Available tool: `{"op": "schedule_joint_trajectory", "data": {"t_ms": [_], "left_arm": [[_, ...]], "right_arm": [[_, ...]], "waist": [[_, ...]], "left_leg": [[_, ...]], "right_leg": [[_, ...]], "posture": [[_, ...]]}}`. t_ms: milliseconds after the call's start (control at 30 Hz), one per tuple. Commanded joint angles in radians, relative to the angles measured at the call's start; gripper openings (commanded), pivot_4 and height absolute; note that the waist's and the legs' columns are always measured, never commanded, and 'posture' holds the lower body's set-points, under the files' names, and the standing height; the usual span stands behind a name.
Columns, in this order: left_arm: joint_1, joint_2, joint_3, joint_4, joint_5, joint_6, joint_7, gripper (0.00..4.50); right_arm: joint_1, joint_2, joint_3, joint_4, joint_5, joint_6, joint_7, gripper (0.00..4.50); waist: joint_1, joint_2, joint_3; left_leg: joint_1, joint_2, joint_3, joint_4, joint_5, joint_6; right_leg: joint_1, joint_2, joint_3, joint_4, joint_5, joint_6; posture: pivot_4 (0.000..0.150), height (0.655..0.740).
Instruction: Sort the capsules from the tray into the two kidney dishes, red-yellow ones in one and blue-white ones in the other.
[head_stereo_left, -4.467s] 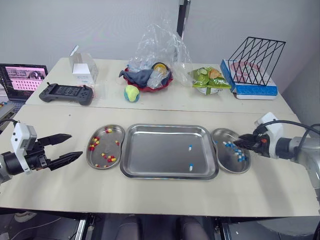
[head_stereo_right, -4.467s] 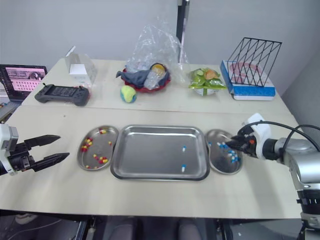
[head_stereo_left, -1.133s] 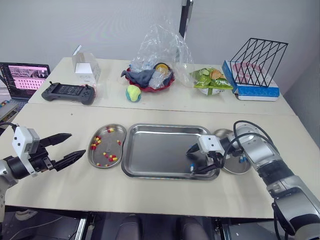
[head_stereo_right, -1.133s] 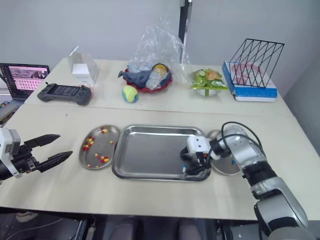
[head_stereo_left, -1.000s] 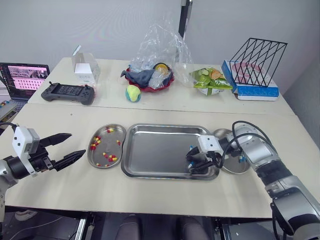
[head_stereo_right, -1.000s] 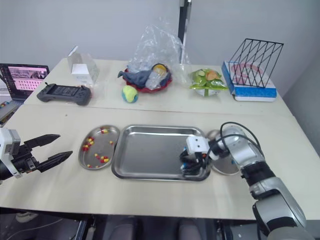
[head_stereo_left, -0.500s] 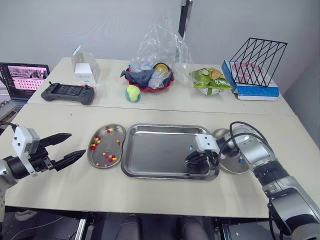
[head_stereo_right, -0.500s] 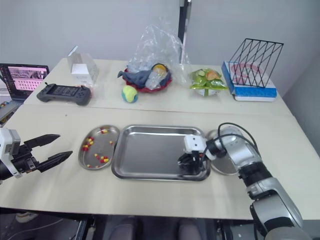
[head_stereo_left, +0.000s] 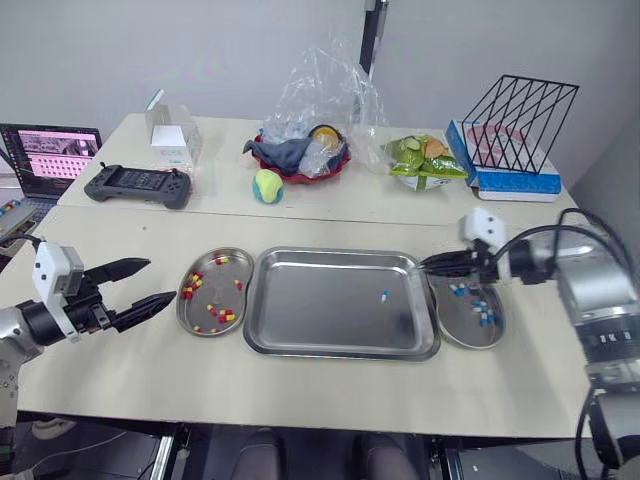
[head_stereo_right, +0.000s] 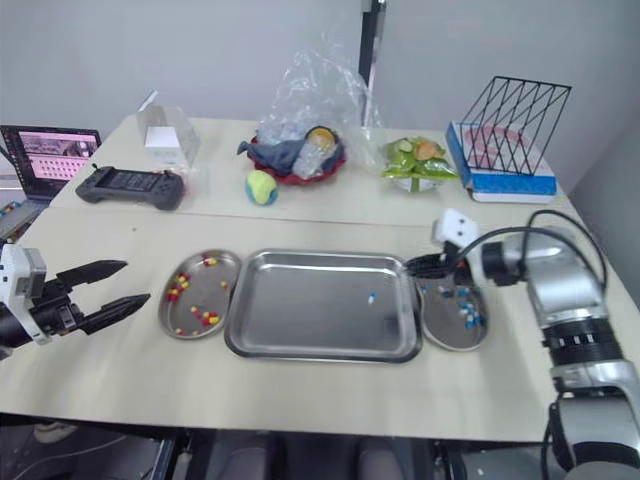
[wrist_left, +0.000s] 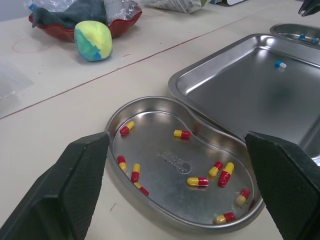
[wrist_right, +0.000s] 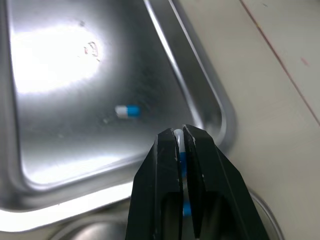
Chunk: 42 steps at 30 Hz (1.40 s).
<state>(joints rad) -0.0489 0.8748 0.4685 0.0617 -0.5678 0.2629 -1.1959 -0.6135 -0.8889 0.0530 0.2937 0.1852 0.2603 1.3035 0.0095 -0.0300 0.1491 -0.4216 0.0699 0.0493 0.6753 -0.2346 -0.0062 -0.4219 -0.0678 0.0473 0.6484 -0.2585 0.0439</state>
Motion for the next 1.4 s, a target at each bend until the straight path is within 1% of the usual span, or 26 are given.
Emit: {"op": "schedule_joint_trajectory", "data": {"t_ms": [33, 167, 267, 367, 467, 533, 567, 667, 700, 900, 1000, 1067, 1400], "left_arm": [[-0.02, 0.018, 0.003, 0.015, 0.005, -0.017, -0.011, 4.5], [-0.047, 0.021, -0.009, 0.038, 0.015, -0.022, -0.019, 4.5], [-0.058, 0.023, -0.014, 0.048, 0.017, -0.021, -0.027, 4.5], [-0.067, 0.028, -0.019, 0.066, 0.024, -0.026, -0.037, 4.5], [-0.081, 0.031, -0.023, 0.097, 0.034, -0.037, -0.048, 4.5], [-0.095, 0.031, -0.027, 0.121, 0.043, -0.049, -0.052, 4.5], [-0.105, 0.031, -0.028, 0.14, 0.049, -0.058, -0.049, 4.5], [-0.118, 0.034, -0.025, 0.185, 0.061, -0.063, -0.041, 4.5], [-0.118, 0.038, -0.026, 0.195, 0.066, -0.056, -0.037, 4.5], [-0.101, 0.042, -0.001, 0.249, 0.076, -0.094, -0.035, 4.5], [-0.102, 0.044, 0.017, 0.303, 0.084, -0.133, -0.018, 4.5], [-0.101, 0.042, 0.028, 0.331, 0.087, -0.15, -0.004, 4.5], [-0.108, 0.04, 0.027, 0.368, 0.089, -0.182, 0.009, 4.5]], "right_arm": [[0.053, -0.037, -0.039, -0.025, -0.018, -0.011, -0.04, 0.03], [0.152, -0.048, -0.063, -0.096, -0.004, 0.013, -0.075, 0.03], [0.187, -0.05, -0.072, -0.128, 0.001, 0.053, -0.102, 0.03], [0.2, -0.061, -0.082, -0.144, 0.017, 0.083, -0.099, 1.06], [0.181, -0.08, -0.101, -0.12, 0.018, 0.08, -0.098, 2.09], [0.171, -0.095, -0.124, -0.098, 0.03, 0.082, -0.092, 2.67], [0.166, -0.102, -0.141, -0.072, 0.033, 0.072, -0.093, 3.12], [0.161, -0.118, -0.184, 0.014, 0.038, 0.018, -0.099, 4.1], [0.164, -0.124, -0.192, 0.042, 0.036, 0.0, -0.097, 4.49], [0.172, -0.147, -0.28, 0.246, 0.041, -0.135, -0.121, 4.49], [0.179, -0.14, -0.337, 0.346, 0.044, -0.217, -0.187, 4.49], [0.184, -0.128, -0.371, 0.381, 0.068, -0.203, -0.212, 4.49], [0.235, -0.088, -0.398, 0.322, 0.111, -0.153, -0.242, 4.49]], "waist": [[0.0, 0.0, 0.0], [-0.003, 0.0, 0.0], [-0.005, 0.0, 0.0], [-0.005, 0.0, 0.0], [-0.005, 0.0, 0.0], [-0.002, 0.0, 0.0], [-0.001, 0.0, 0.0], [0.002, 0.0, 0.0], [0.002, 0.0, 0.0], [-0.002, 0.0, 0.0], [-0.003, 0.0, 0.0], [-0.004, 0.0, 0.0], [-0.012, 0.001, 0.0]], "left_leg": [[0.0, 0.0, 0.0, 0.0, 0.0, 0.0], [0.0, 0.0, 0.0, 0.0, 0.0, 0.0], [0.0, 0.0, 0.0, 0.0, 0.0, 0.0], [0.0, 0.0, 0.0, 0.0, 0.0, 0.0], [0.0, 0.0, 0.0, 0.0, 0.0, 0.0], [0.0, 0.0, 0.0, 0.001, 0.0, 0.0], [0.0, 0.0, 0.0, 0.001, 0.0, 0.0], [0.0, 0.0, 0.0, 0.001, 0.0, 0.0], [0.0, 0.0, 0.001, 0.001, 0.0, 0.0], [0.0, 0.0, 0.001, 0.001, 0.0, 0.0], [0.0, 0.0, 0.001, 0.0, 0.0, 0.0], [0.0, 0.0, 0.001, 0.0, 0.0, 0.0], [0.001, 0.0, 0.001, 0.0, 0.0, 0.0]], "right_leg": [[0.0, 0.0, 0.0, 0.0, 0.0, 0.0], [0.0, 0.0, 0.0, 0.001, 0.0, 0.0], [0.0, 0.0, 0.001, 0.0, 0.0, 0.0], [0.0, 0.0, 0.001, 0.0, 0.0, 0.0], [0.0, 0.0, 0.001, 0.0, 0.0, 0.0], [0.0, 0.0, 0.001, 0.0, 0.0, 0.0], [0.0, 0.0, 0.001, 0.0, 0.0, 0.0], [0.001, 0.0, 0.001, 0.0, 0.0, 0.0], [0.001, 0.0, 0.001, 0.0, 0.0, 0.0], [0.0, 0.0, 0.001, 0.0, 0.0, 0.0], [0.001, 0.0, 0.001, 0.0, 0.0, 0.0], [0.0, 0.0, 0.001, 0.0, 0.0, 0.0], [0.001, 0.0, 0.001, 0.0, 0.0, 0.0]], "posture": [[0.15, 0.7334], [0.15, 0.7334], [0.15, 0.7334], [0.15, 0.7334], [0.15, 0.7334], [0.15, 0.7334], [0.15, 0.7334], [0.15, 0.7334], [0.15, 0.7334], [0.15, 0.7334], [0.15, 0.7334], [0.15, 0.7334], [0.15, 0.7334]]}}
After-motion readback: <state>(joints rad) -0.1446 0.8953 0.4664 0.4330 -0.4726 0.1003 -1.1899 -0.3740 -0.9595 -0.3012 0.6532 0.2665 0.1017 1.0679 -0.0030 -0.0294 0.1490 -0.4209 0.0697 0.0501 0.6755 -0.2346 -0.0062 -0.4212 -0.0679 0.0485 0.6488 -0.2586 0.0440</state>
